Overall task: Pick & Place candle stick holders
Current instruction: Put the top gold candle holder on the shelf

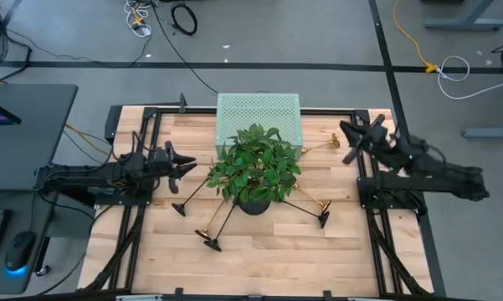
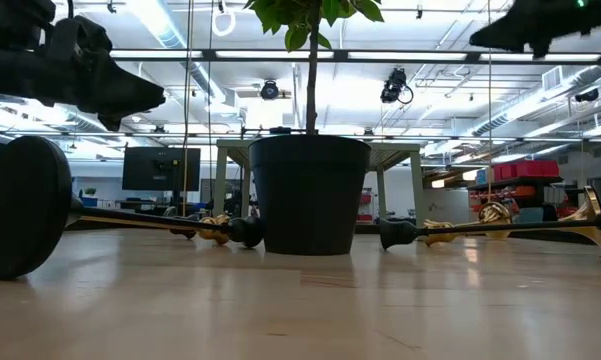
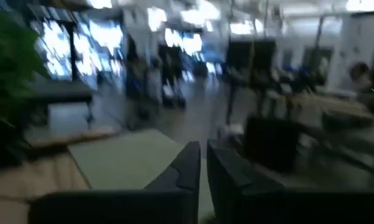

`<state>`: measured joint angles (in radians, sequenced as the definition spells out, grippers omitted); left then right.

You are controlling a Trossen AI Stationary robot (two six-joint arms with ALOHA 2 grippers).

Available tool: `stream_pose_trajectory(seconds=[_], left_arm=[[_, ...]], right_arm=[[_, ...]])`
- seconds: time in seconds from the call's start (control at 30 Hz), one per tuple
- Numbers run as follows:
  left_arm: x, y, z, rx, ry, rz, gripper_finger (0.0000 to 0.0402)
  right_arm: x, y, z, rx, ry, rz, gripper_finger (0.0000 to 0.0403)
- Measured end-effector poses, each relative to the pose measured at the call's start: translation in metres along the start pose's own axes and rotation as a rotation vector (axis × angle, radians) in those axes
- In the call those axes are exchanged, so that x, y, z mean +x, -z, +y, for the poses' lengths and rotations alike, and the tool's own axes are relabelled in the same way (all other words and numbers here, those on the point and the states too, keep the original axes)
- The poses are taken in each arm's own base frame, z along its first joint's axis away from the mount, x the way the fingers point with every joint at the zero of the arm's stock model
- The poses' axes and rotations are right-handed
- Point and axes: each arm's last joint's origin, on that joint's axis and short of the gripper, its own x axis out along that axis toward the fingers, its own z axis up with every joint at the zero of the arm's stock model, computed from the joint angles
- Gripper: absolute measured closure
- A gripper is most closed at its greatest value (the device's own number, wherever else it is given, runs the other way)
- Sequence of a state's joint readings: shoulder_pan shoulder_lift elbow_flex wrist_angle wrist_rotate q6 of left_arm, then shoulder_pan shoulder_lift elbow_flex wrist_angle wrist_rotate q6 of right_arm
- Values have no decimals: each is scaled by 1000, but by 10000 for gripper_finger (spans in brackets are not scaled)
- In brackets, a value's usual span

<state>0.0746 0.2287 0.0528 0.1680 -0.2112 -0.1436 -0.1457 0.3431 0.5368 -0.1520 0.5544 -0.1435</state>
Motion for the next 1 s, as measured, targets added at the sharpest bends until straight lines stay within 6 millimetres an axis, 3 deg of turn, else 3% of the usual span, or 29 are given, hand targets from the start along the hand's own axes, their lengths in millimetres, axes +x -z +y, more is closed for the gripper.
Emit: stream_pose_trajectory(seconds=[0.13, 0.27, 0.4, 0.53, 0.8, 1.0], left_arm=[[0, 0, 1, 0, -28, -4, 303], [0, 0, 1, 1, -42, -3, 303], [0, 0, 1, 1, -42, -3, 303], [0, 1, 1, 1, -42, 4, 303], [0, 1, 1, 1, -22, 6, 303], [0, 1, 1, 1, -22, 7, 303]], right_arm=[[9, -37, -8, -124, 164, 249, 306], [29, -48, -7, -262, 217, 479, 233], [56, -37, -1, -405, 210, 665, 182], [78, -14, 8, -538, 143, 854, 162], [112, 24, 24, -644, -20, 1096, 181], [127, 44, 24, -614, -115, 1199, 196]])
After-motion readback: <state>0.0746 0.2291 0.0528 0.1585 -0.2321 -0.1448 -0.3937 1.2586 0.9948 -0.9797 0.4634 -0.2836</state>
